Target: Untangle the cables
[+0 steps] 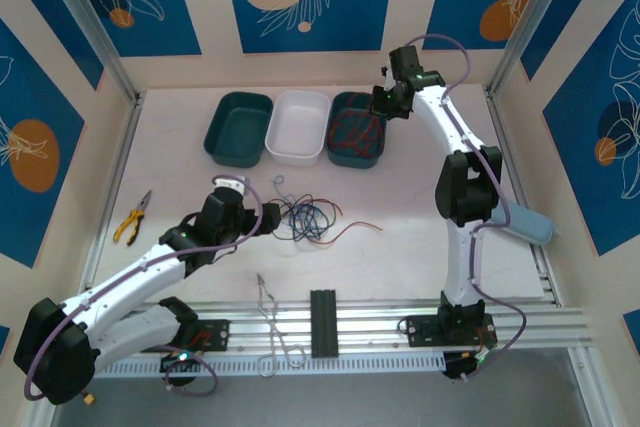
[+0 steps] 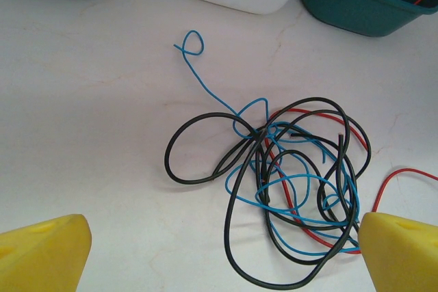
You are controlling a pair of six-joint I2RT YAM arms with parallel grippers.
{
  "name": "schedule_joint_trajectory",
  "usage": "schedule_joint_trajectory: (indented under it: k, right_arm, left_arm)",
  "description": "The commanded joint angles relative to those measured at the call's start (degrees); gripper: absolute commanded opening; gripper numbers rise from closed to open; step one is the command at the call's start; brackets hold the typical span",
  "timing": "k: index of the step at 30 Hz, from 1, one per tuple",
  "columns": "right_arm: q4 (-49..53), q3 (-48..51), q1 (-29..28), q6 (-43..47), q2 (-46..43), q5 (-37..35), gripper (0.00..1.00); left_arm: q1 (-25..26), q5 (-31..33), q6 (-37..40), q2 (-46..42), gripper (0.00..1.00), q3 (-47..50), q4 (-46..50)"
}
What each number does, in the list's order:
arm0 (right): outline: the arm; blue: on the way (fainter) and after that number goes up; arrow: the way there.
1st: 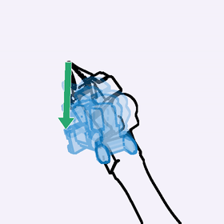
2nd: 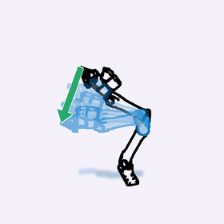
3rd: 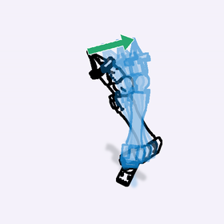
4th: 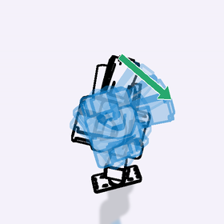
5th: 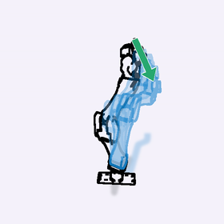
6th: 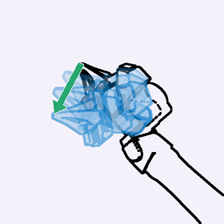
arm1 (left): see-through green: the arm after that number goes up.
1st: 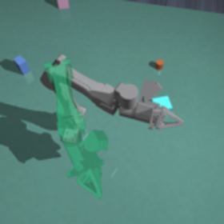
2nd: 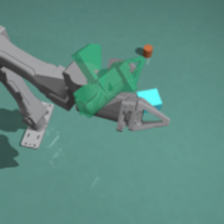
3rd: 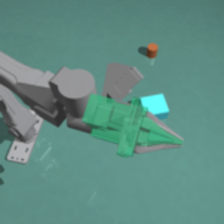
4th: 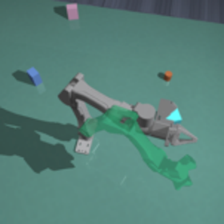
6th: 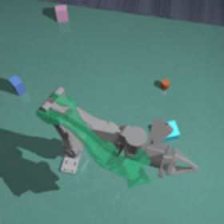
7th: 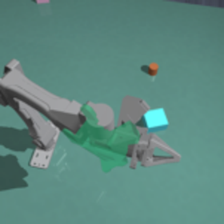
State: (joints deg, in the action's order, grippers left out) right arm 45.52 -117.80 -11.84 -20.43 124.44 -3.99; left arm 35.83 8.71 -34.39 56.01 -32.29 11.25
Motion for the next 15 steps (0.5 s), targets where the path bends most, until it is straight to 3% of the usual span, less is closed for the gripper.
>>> schedule_joint_trajectory:
  k: [1, 15]
  right_arm:
    - [2.66, -2.84, -0.99, 0.28, 2.19, 1.83, 0.00]
    - [12.30, -13.87, -1.79, -2.52, 14.01, -5.04, 0.00]
  left_arm:
    - [-0.61, 1.03, 0.66, -0.31, 1.00, 0.27, 0.50]
    - [-0.67, 0.67, 0.77, 0.08, 1.00, 0.21, 0.56]
